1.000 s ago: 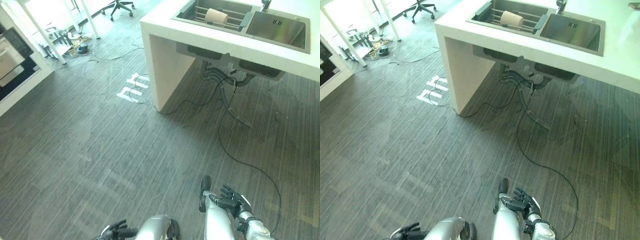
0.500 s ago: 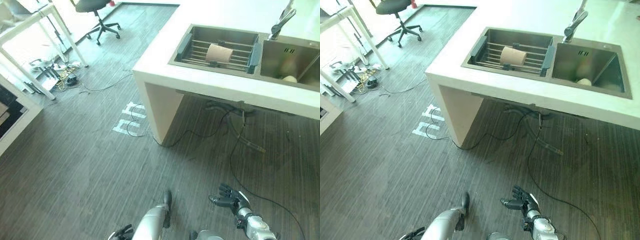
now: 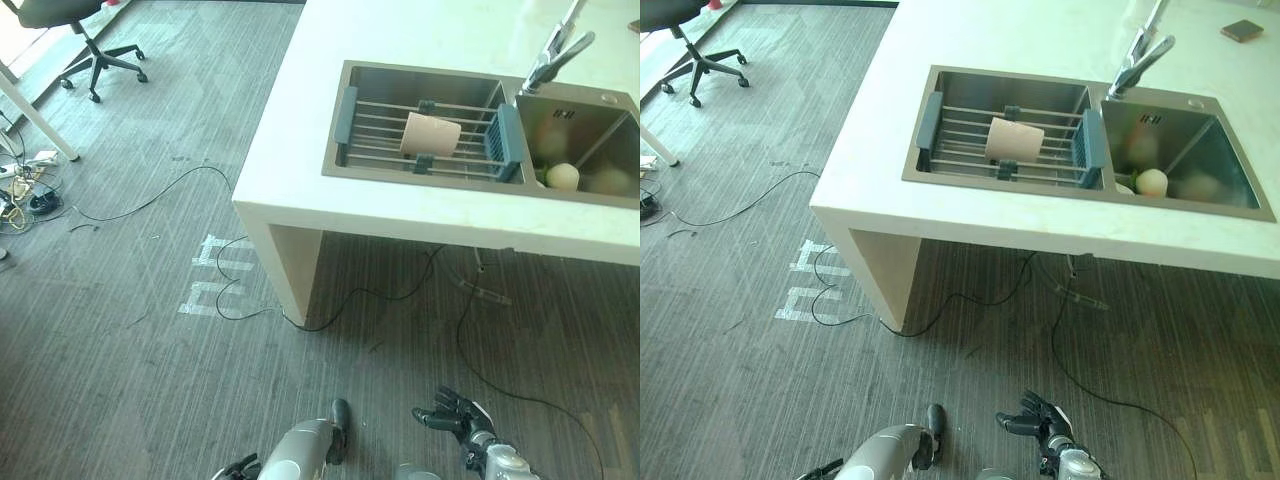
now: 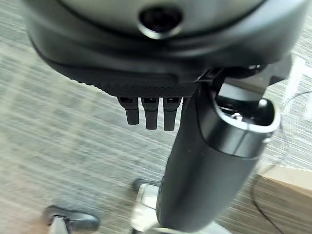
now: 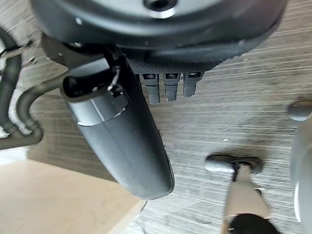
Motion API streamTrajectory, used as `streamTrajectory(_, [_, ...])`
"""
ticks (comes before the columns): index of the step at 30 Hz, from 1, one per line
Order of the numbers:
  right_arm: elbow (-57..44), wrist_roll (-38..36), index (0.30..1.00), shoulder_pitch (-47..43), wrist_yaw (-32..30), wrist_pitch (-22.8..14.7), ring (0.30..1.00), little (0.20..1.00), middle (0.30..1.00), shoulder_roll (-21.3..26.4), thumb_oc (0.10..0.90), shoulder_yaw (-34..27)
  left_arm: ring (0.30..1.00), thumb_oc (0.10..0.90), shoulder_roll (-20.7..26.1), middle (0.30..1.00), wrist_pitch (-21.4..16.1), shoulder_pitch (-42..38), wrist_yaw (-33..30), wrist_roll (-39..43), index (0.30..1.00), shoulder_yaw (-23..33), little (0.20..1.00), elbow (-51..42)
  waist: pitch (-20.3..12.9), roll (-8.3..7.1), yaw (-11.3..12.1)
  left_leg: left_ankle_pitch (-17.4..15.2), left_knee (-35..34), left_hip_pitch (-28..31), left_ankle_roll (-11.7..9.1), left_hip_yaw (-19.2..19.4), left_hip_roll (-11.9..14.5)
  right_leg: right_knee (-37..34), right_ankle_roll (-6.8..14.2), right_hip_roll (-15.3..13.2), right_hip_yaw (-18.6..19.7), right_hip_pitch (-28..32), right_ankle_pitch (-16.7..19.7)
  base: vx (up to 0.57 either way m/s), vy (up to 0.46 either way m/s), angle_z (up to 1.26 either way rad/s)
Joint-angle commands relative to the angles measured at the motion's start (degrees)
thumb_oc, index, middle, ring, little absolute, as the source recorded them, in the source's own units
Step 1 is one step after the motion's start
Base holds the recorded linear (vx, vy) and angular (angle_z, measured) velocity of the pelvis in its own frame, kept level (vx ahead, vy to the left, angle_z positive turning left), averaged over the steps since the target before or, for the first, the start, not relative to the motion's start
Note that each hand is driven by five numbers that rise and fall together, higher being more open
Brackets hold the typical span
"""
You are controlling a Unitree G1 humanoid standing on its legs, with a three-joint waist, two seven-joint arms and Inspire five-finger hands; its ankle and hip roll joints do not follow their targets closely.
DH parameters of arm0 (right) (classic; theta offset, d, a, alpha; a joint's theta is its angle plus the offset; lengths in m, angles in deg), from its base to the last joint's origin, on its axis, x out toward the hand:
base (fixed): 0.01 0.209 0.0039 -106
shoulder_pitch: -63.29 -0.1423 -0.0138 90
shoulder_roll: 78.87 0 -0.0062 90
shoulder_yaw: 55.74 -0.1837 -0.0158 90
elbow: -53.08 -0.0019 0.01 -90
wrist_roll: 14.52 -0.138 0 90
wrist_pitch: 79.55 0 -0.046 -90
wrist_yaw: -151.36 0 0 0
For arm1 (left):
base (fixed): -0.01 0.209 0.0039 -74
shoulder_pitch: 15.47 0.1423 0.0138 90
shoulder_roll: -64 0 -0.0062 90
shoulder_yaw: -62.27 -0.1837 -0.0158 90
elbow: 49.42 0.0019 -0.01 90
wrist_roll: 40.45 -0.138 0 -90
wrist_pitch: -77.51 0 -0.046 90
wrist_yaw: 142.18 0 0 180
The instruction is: Place the dishes in the dishwasher.
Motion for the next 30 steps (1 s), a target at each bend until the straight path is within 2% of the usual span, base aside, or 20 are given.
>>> streamTrajectory(1, [-2.2,-0.4,0.9,-1.6,-0.2,-4.1,0.9,0.9,0.9,5.1,0.8,-1.3,0.9,0.8,-1.1,0.9,0.3,3.5,-0.2,1.8,0.9,-3.0,0.9,-1.2,-1.8,5.51,1.2,-8.7,1.5,-0.1,-4.9,-6.0,2.5,-7.1,-2.7,3.2,-6.9,-6.0,7.7,-0.01,-0.064,-0.08])
streamTrajectory(2, [-2.1,-0.1,0.9,-1.9,0.0,-4.3,0.9,0.9,0.9,5.2,0.8,-1.3,0.9,0.8,-1.0,0.9,0.3,3.3,-0.1,1.6,0.9,-2.9,0.9,-1.2,-1.6,5.84,1.3,-8.9,1.5,0.5,-5.0,-6.3,3.0,-8.6,-2.7,2.6,-7.2,-7.0,7.3,0.02,-0.18,-0.21])
streamTrajectory(3, [-1.8,0.6,0.9,-2.3,0.2,-4.8,0.9,0.9,0.9,5.3,0.8,-1.2,0.9,0.8,-0.7,0.9,-0.1,2.9,0.0,0.9,0.9,-2.6,0.9,-1.3,-0.6,6.27,1.3,-9.5,1.5,2.2,-5.3,-6.7,4.0,-13.8,-2.4,1.1,-7.0,-8.2,7.3,0.04,-0.227,-0.31])
streamTrajectory(5, [-1.2,0.5,0.9,-2.8,0.6,-4.7,0.9,0.9,0.9,5.5,0.8,-1.1,0.9,0.8,-0.8,0.9,-0.3,2.6,-0.4,1.0,0.9,-2.2,0.9,-1.1,-0.1,6.16,1.1,-10.3,1.5,3.3,-5.5,-7.1,4.9,-21.3,-1.4,-0.5,-5.5,-9.4,10.6,0.05,-0.322,-0.18])
streamTrajectory(7, [-0.1,1.9,0.9,-3.3,2.0,-4.9,0.9,0.9,0.9,5.5,0.8,-1.1,0.9,0.8,-0.9,0.9,-1.2,2.7,-0.5,2.8,0.9,-2.0,0.9,-0.6,-0.2,4.86,1.1,-11.8,1.5,4.2,-5.8,-6.7,5.1,-21.4,0.5,-3.6,-2.5,-14.2,12.7,0.07,-0.348,-0.31])
streamTrajectory(9, [0.3,3.8,0.9,-3.3,2.8,-4.6,0.9,0.9,0.9,5.1,0.8,-0.9,0.9,0.8,-1.2,0.9,-2.2,2.9,-0.7,5.0,0.9,-1.9,0.9,-0.5,-0.7,4.07,0.9,-13.2,1.5,5.1,-6.1,-5.8,6.0,-21.4,1.7,-4.2,-1.1,-16.4,13.6,0.16,-0.438,-0.68])
streamTrajectory(12, [0.9,5.1,0.9,-2.7,3.2,-2.1,0.9,0.9,0.9,4.4,0.8,0.2,0.9,0.8,-1.8,0.9,-3.1,2.5,-2.4,8.9,0.9,-1.4,0.9,-1.6,-2.0,2.32,0.9,-13.1,1.5,5.6,-8.3,-4.7,9.2,-21.4,0.7,-2.4,-1.6,-14.6,10.1,0.21,-0.639,-0.23])
streamTrajectory(15, [2.1,5.8,0.9,-2.9,3.3,-2.3,0.9,0.9,0.9,4.2,0.8,0.9,0.9,0.8,-2.0,0.9,-3.2,0.9,-1.4,7.9,0.9,-1.9,0.9,-2.4,-2.0,1.78,0.5,-12.0,1.5,6.4,-9.7,-3.8,12.1,-21.4,-1.6,-0.7,-3.2,-12.9,7.8,0.14,-0.507,0.07])
streamTrajectory(16, [2.3,5.5,0.9,-2.8,3.3,-2.1,0.9,0.9,0.9,4.3,0.8,0.8,0.9,0.8,-2.1,0.9,-3.5,0.3,-1.3,6.7,0.9,-2.3,0.9,-2.3,-1.8,1.54,0.3,-11.4,1.5,6.5,-9.8,-3.0,12.3,-21.4,-2.1,-0.4,-3.6,-12.2,7.3,0.1,-0.391,0.42])
streamTrajectory(18, [2.8,3.3,0.9,-2.5,3.2,-2.0,0.9,0.9,0.9,4.3,0.8,0.3,0.9,0.8,-2.5,0.9,-4.2,-0.8,-1.1,5.4,0.9,-4.1,0.9,-2.8,-1.1,0.91,-0.4,-8.7,1.5,6.0,-10.2,1.5,13.5,-21.4,-3.3,-0.3,-5.3,-10.4,6.4,0.11,-0.357,0.45])
streamTrajectory(20, [2.6,2.2,0.9,-1.7,2.8,-1.9,0.9,0.9,0.9,4.3,0.8,-0.1,0.9,0.8,-3.0,0.9,-3.5,-1.6,-1.3,4.9,0.9,-5.9,0.9,-3.6,-0.8,1.58,-1.0,-9.2,1.5,5.7,-11.0,3.5,13.6,-21.4,-3.2,0.0,-6.9,-8.8,5.5,0.17,-0.157,0.95])
streamTrajectory(21, [2.7,0.3,0.9,-1.1,3.3,-1.3,0.9,0.9,0.9,4.0,0.8,-0.4,0.9,0.8,-3.0,0.9,-1.6,-1.8,-1.1,3.5,0.9,-6.3,0.9,-3.8,-1.2,3.55,-2.1,-9.3,1.5,4.1,-12.0,3.9,14.4,-21.4,-3.0,1.0,-8.8,-8.2,4.9,0.14,0.01,1.22])
streamTrajectory(22, [2.8,-0.4,0.9,-1.0,4.2,-0.7,0.9,0.9,0.9,4.0,0.8,-0.5,0.9,0.8,-2.8,0.9,-0.9,-2.3,-0.9,2.4,0.9,-6.8,0.9,-3.4,-1.9,4.07,-2.5,-8.3,1.5,2.9,-12.0,2.3,14.4,-21.4,-3.9,1.2,-9.1,-8.6,5.2,0.16,0.147,0.63])
streamTrajectory(23, [3.3,-2.8,0.9,-0.3,6.3,-0.5,0.9,0.9,0.9,3.6,0.8,-1.5,0.9,0.8,-2.7,0.9,0.4,-2.6,-1.2,2.2,0.9,-7.0,0.9,-3.1,-2.8,4.53,-3.1,-9.1,1.5,3.2,-12.4,3.0,14.8,-21.4,-3.7,0.6,-9.9,-8.0,4.6,0.11,0.145,0.49])
streamTrajectory(26, [3.9,-2.1,0.9,0.7,8.3,-0.9,0.9,0.9,0.9,2.9,0.8,-2.3,0.9,0.8,-2.7,0.9,1.5,-2.0,-2.1,2.5,0.9,-5.5,0.9,-1.9,-3.9,4.28,-2.8,-10.6,1.5,4.6,-12.0,2.7,13.7,-21.4,-3.2,-0.3,-9.6,-7.4,4.3,0.13,0.063,0.01])
streamTrajectory(30, [4.3,-0.7,0.9,0.6,9.0,-1.4,0.9,0.9,0.9,2.3,0.8,-1.4,0.9,0.8,-2.5,0.9,1.8,-1.1,-3.2,3.2,0.9,-4.7,0.9,-1.2,-4.4,3.79,-2.2,-11.6,1.5,5.8,-11.5,2.7,13.2,-21.4,-3.3,0.0,-9.2,-6.6,3.7,0.08,-0.072,-0.07])
